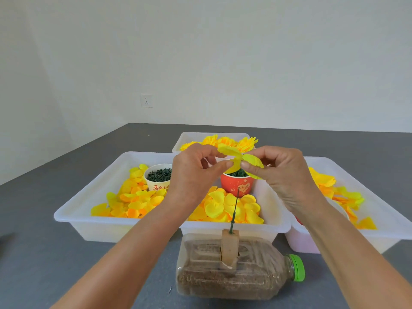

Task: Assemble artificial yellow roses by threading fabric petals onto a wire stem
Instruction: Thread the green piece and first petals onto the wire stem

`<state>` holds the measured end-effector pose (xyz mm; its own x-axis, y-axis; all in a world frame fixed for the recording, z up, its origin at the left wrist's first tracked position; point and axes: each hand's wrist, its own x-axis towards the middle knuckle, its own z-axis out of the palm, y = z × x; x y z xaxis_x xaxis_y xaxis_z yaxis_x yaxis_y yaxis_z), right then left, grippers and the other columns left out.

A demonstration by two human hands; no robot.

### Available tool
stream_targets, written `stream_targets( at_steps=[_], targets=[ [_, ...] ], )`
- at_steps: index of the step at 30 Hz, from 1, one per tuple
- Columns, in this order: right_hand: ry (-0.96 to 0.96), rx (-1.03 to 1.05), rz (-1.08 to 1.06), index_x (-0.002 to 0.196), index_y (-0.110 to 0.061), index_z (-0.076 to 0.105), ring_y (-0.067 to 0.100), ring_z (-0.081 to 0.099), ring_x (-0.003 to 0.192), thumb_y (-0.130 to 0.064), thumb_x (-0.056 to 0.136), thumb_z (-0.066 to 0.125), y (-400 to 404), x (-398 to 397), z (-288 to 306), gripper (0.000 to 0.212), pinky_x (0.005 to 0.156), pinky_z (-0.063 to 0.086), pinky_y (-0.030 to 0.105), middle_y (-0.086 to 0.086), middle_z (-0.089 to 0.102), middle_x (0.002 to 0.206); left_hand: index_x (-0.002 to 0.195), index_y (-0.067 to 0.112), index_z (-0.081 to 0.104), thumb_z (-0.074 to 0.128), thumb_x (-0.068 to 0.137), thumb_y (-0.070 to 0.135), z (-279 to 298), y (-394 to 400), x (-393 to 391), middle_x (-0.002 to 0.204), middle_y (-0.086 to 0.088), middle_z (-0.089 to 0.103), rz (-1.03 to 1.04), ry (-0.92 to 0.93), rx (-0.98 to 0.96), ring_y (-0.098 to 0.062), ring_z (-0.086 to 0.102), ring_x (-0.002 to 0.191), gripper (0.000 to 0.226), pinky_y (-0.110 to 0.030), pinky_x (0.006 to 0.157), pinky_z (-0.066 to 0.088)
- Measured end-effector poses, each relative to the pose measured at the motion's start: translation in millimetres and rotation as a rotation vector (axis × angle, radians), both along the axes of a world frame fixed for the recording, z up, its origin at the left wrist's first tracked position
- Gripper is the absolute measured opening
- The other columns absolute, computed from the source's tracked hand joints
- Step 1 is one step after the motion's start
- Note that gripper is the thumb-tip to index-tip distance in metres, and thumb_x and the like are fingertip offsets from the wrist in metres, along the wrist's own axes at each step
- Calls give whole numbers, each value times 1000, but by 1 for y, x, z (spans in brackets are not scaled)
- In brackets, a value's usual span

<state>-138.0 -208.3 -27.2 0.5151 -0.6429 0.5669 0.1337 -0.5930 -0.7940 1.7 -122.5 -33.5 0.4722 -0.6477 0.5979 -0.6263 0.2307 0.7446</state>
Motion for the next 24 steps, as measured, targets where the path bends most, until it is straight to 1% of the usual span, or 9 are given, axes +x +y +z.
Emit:
stream_targets(
  at_steps=[2, 5, 9, 12, 15, 18, 20, 22, 24],
  targets=[
    [-12, -80, -14, 78, -23, 70, 18, 49, 63, -7, 72, 74, 0, -2, -4, 17, 62, 43, 23, -3, 68, 75, 69, 33, 65, 74, 77, 20, 1, 2, -2, 51, 4, 49, -22, -6, 13, -5, 39, 49, 18, -12, 49, 33],
    [-53, -199, -15, 86, -23, 68, -1, 52, 59, 6, 74, 70, 1, -4, -13, 31, 59, 38, 9, -3, 66, 80, 78, 35, 67, 63, 86, 11, 3, 6, -5, 41, 5, 54, -101, 74, 109, -6, 41, 35, 25, -15, 43, 36],
    [-56, -365, -99, 92, -2, 72, 2, 61, 78, 14, 77, 62, -1, -7, -23, 25, 72, 46, 12, 3, 66, 87, 93, 21, 68, 45, 89, -4, 4, 11, -9, 65, -2, 71, -286, 364, 180, -12, 55, 42, 34, -18, 40, 36],
    [-40, -460, -133, 91, 1, 73, 9, 60, 87, 13, 77, 62, 1, -8, -26, 21, 77, 48, 13, 5, 65, 91, 94, 11, 68, 49, 93, 17, 9, 13, -8, 75, -8, 73, -381, 573, 248, -17, 62, 52, 20, -22, 47, 41],
    [-33, -457, -117, 91, -2, 72, 5, 59, 87, 13, 78, 61, 6, -7, -26, 23, 70, 41, 4, 4, 63, 92, 92, 10, 67, 61, 75, 49, 14, 13, -8, 74, -7, 71, -400, 662, 325, -18, 66, 58, 42, -22, 49, 47],
    [-74, -373, -48, 99, -10, 67, -8, 57, 89, 6, 76, 62, 12, -7, -26, 28, 68, 41, 3, 3, 62, 93, 77, 12, 67, 73, 69, 25, 11, 13, -11, 67, -4, 68, -360, 677, 296, -15, 65, 56, 17, -18, 48, 49],
    [-85, -232, -18, 102, -16, 64, -3, 60, 88, 12, 75, 65, 16, -9, -27, 39, 71, 45, 7, 4, 63, 97, 71, 11, 65, 72, 72, 8, 9, 14, -12, 64, -3, 67, -359, 733, 278, -13, 64, 55, 7, -18, 47, 49],
    [-131, 37, -33, 102, -19, 67, 6, 65, 76, 18, 78, 60, 22, -10, -28, 44, 67, 51, 14, 7, 66, 98, 69, 10, 64, 70, 73, 3, 7, 13, -12, 64, -3, 67, -369, 776, 265, -12, 64, 53, 10, -19, 47, 49],
    [-160, 336, -87, 107, -23, 64, 13, 67, 70, 8, 85, 57, 25, -12, -28, 38, 64, 55, 24, 2, 69, 99, 68, 10, 64, 70, 72, 2, 6, 14, -12, 64, -4, 68, -364, 789, 253, -12, 64, 52, 11, -19, 46, 49]
  ],
)
